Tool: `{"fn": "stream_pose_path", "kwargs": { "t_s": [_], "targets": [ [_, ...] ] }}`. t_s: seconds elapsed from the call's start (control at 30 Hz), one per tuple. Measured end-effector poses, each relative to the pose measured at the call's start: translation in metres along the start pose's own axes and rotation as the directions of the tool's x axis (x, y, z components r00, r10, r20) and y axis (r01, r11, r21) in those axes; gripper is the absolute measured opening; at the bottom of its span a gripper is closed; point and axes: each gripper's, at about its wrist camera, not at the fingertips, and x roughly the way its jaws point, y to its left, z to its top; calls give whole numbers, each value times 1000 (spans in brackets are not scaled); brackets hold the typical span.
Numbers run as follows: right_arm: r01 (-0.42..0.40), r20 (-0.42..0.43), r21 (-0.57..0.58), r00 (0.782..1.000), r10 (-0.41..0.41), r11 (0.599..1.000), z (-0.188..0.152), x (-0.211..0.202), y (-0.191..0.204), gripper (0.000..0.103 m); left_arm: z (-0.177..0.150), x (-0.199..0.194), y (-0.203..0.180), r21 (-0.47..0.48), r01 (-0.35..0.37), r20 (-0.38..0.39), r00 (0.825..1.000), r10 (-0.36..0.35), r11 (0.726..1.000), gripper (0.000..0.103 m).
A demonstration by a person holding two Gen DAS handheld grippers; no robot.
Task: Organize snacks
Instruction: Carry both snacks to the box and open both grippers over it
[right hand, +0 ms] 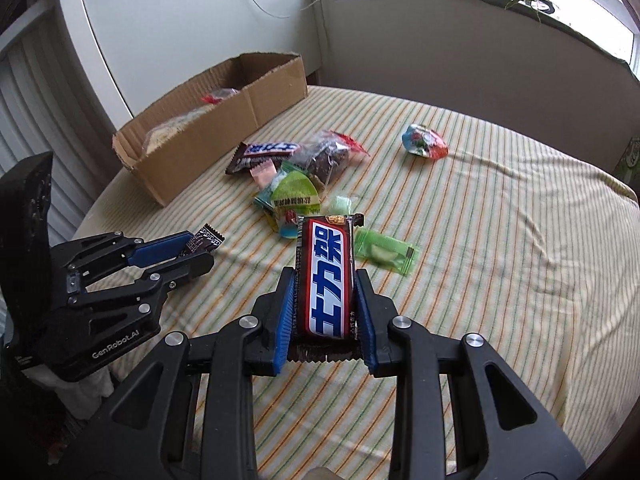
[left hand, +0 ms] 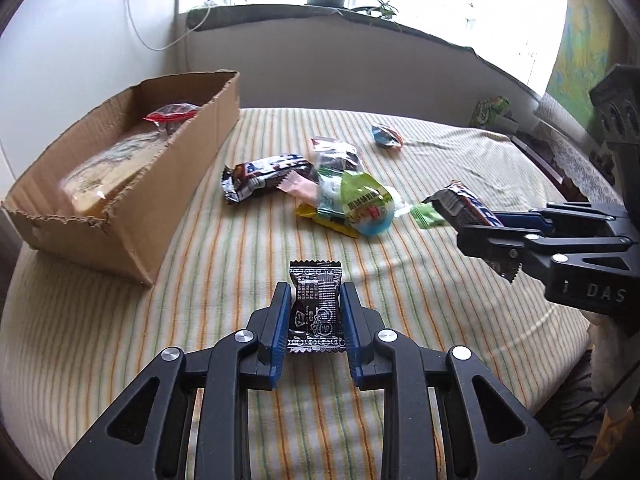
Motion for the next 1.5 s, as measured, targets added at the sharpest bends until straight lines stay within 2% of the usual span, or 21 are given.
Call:
{"fn": "stream_pose_path", "kwargs": {
  "t_s": [0.1, 0.3, 0.57, 0.7, 0.87, 0.97, 1.13, 1.5],
  "targets": [
    [-26, 51, 7, 998, 26, 1000, 10, -18, 6, 29, 6, -15, 8, -45, -1, 36, 999, 3, 999, 23],
    [-115, 147, 5, 983, 113, 993, 52, -19, 29, 29, 25, -43, 19, -67, -38, 104, 994, 45, 997, 23],
    [-167, 216, -46, 961, 173, 985, 110, 4, 74, 29, 57, -58, 63, -153, -76, 164, 981, 101, 985, 23],
    [-176, 212, -46, 960, 182, 983, 132, 30, 91, 29, 72, -57, 88, -188, -126, 189, 969, 161, 974, 23],
    [-193, 183, -21, 964, 194, 981, 151, 63, 97, 29, 90, -47, 122, -297, -136, 241, 947, 212, 945, 23],
    [-182, 169, -18, 969, 183, 983, 157, 78, 97, 29, 94, -36, 132, -327, -140, 248, 942, 227, 935, 23],
    [-174, 141, -2, 975, 173, 985, 160, 101, 99, 29, 95, -21, 137, -335, -155, 215, 948, 235, 929, 23],
    [-185, 123, -17, 975, 186, 983, 159, 115, 106, 30, 87, -19, 148, -345, -168, 179, 954, 241, 924, 23]
  ]
}}
